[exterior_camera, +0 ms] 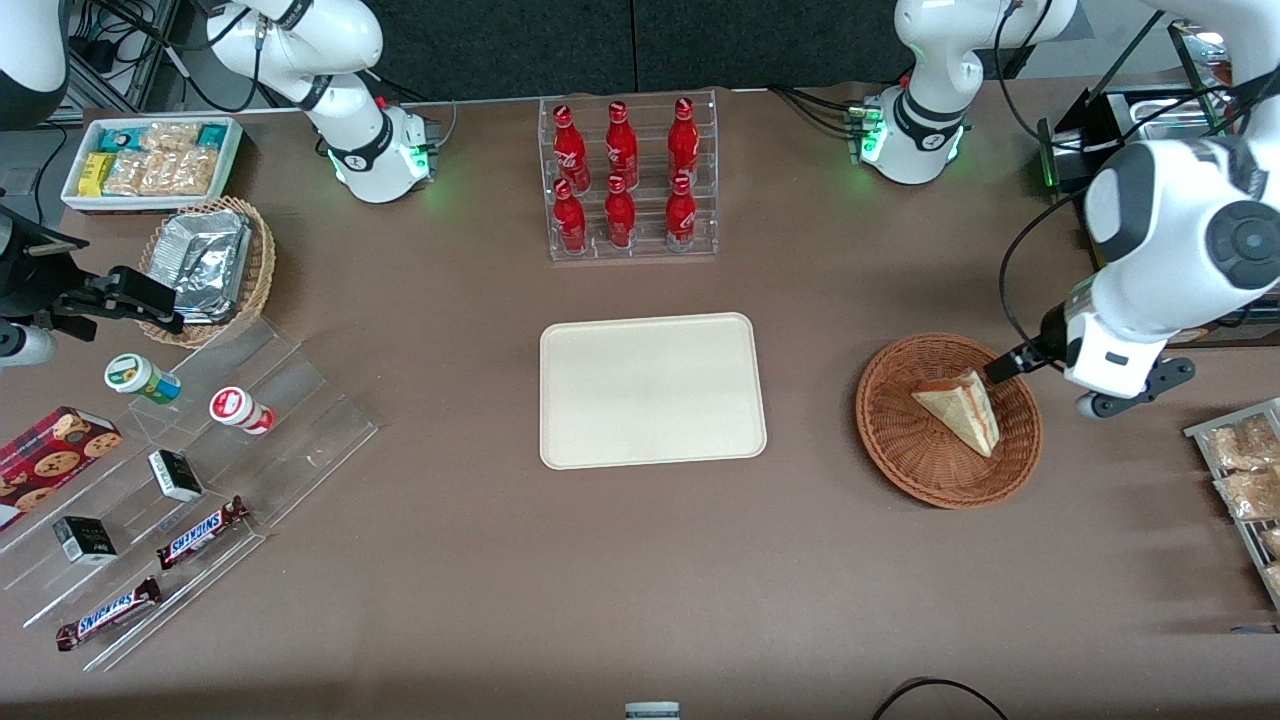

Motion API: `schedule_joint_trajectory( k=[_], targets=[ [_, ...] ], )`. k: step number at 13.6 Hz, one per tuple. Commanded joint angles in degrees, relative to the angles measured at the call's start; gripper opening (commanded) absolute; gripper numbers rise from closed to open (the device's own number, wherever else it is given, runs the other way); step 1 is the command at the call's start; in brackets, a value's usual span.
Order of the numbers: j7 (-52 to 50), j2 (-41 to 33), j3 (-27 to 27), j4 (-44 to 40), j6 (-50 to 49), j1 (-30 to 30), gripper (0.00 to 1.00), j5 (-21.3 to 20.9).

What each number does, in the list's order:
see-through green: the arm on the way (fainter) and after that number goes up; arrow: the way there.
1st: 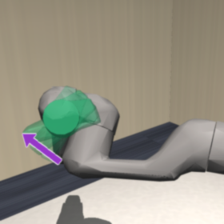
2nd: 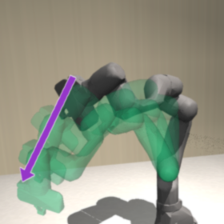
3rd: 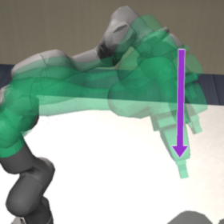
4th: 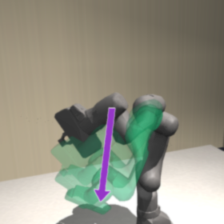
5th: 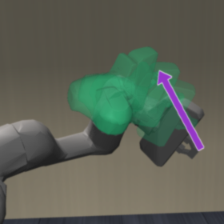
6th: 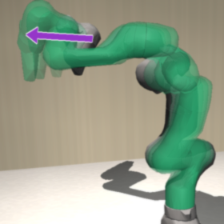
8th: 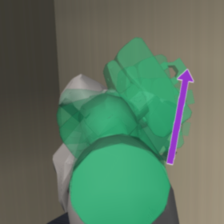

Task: Place sandwich from basket to tray
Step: 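Lower the open left gripper over the wrapped sandwich in the basket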

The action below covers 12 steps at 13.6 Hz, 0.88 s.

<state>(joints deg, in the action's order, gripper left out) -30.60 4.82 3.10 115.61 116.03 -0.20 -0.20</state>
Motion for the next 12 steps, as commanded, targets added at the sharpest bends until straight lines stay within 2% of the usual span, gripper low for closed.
schedule_joint_trajectory(
  k=[1,4,8,12],
  targets=[
    [-5.25,0.63,-0.20,3.65,4.98,-0.50,1.00,-0.32],
    [-7.44,1.59,-0.20,5.32,6.31,-0.42,1.00,-0.50],
    [-10.62,2.82,-0.29,9.71,14.91,-0.33,1.00,-0.59],
    [-12.81,4.32,-0.29,11.39,18.53,-0.24,1.00,-0.59]
  ],
)
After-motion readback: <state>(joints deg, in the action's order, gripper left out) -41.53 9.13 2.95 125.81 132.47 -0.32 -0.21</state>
